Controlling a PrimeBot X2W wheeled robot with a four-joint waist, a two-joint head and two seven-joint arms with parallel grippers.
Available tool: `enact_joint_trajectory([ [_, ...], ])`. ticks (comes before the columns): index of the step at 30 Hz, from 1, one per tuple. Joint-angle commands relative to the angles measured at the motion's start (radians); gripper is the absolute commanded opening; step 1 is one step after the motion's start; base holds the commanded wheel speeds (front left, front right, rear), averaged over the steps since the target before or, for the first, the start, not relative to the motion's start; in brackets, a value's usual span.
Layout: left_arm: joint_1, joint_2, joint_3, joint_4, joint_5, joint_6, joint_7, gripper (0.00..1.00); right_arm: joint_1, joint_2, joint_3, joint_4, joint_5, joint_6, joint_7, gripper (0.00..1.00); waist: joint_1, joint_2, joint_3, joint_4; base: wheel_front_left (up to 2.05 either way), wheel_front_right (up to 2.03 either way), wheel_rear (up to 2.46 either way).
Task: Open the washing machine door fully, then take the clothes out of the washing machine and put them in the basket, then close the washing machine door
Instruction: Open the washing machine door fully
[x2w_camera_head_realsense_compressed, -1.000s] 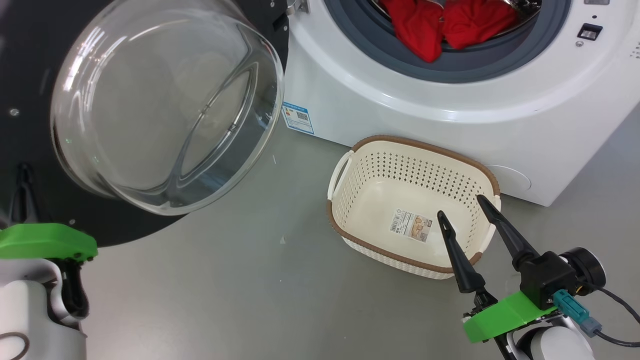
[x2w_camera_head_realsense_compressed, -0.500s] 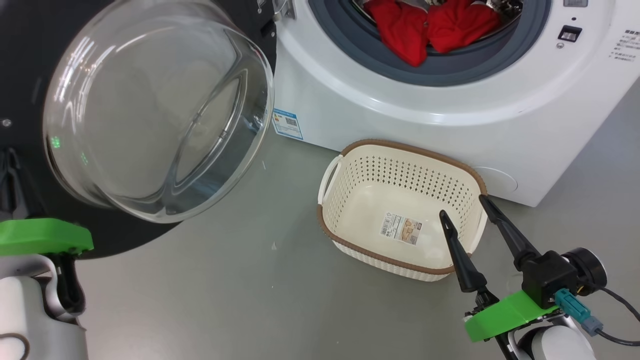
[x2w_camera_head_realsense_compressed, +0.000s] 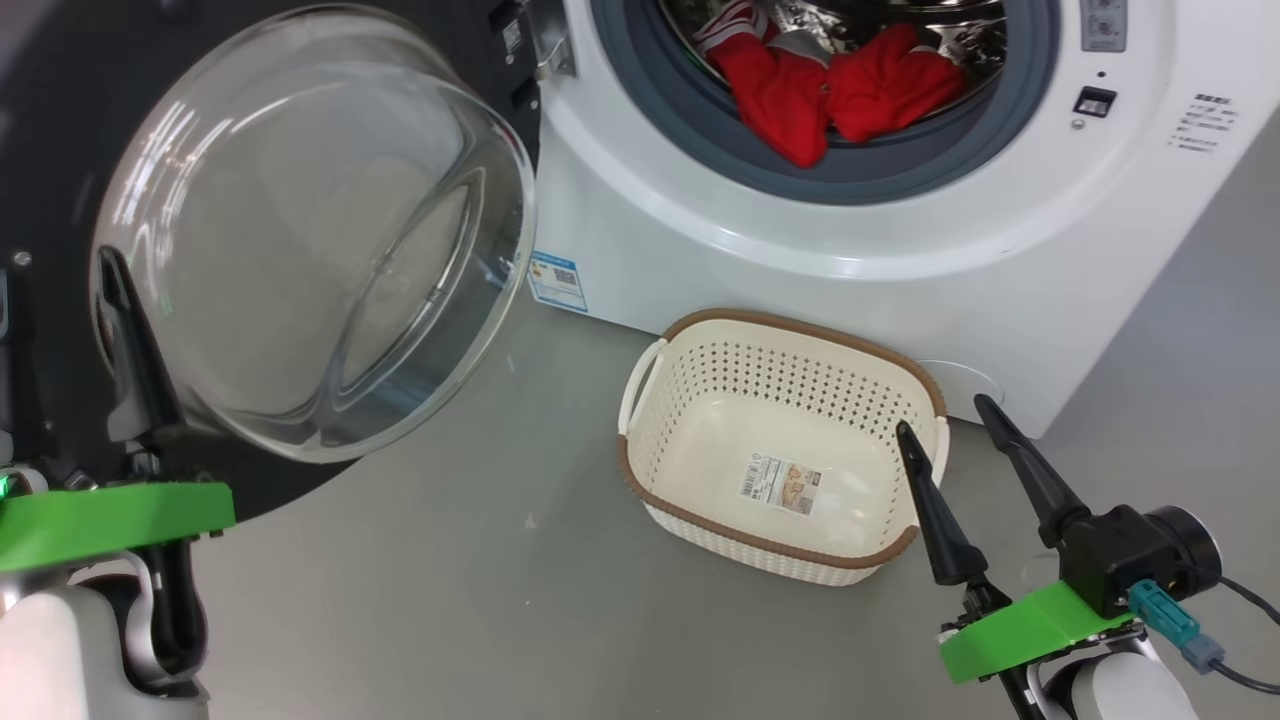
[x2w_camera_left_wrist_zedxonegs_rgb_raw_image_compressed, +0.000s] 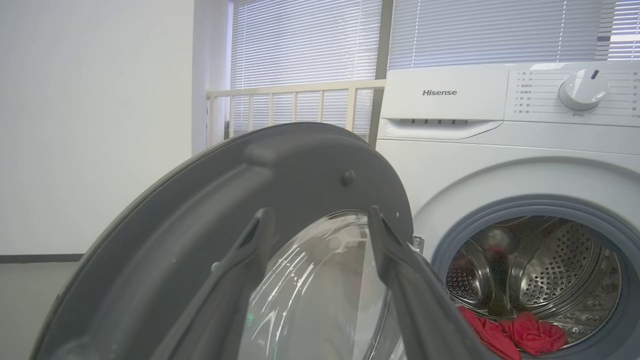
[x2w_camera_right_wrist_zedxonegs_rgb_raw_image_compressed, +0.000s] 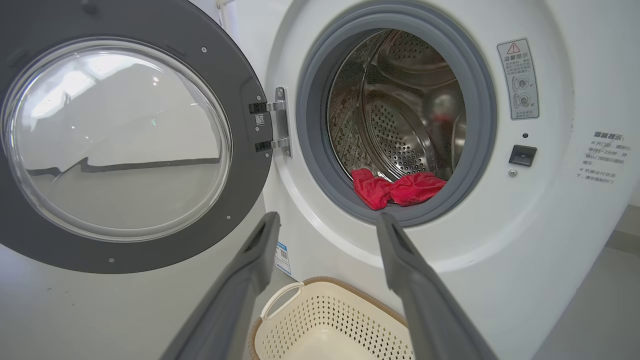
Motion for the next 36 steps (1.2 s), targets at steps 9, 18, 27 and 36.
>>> enact_joint_trajectory([
  [9, 0.074, 0.019, -0.106, -0.207, -0.126, -0.035, -0.005, 1.0, -0.046, 0.003, -0.047, -0.009, 0.01, 0.006, -0.024, 1.0, 0.0, -0.0001, -0.027, -0.094, 0.0, 0.0, 0.0],
  [18, 0.129, 0.052, -0.236, -0.218, -0.144, -0.039, -0.005, 1.0, -0.066, 0.003, -0.117, -0.049, 0.013, 0.006, -0.026, 1.0, 0.0, -0.0001, -0.039, -0.21, 0.0, 0.0, 0.0],
  [27, 0.188, 0.088, -0.283, -0.168, -0.164, -0.04, 0.009, 1.0, -0.059, 0.003, -0.147, -0.081, 0.015, 0.006, -0.026, 1.0, 0.0, -0.0001, -0.061, -0.334, 0.0, 0.0, 0.0],
  [36, 0.279, 0.105, -0.286, -0.146, -0.123, -0.014, 0.004, 1.0, -0.001, 0.003, -0.127, -0.078, 0.029, 0.006, -0.026, 1.0, 0.0, -0.0001, -0.105, -0.427, 0.0, 0.0, 0.0],
])
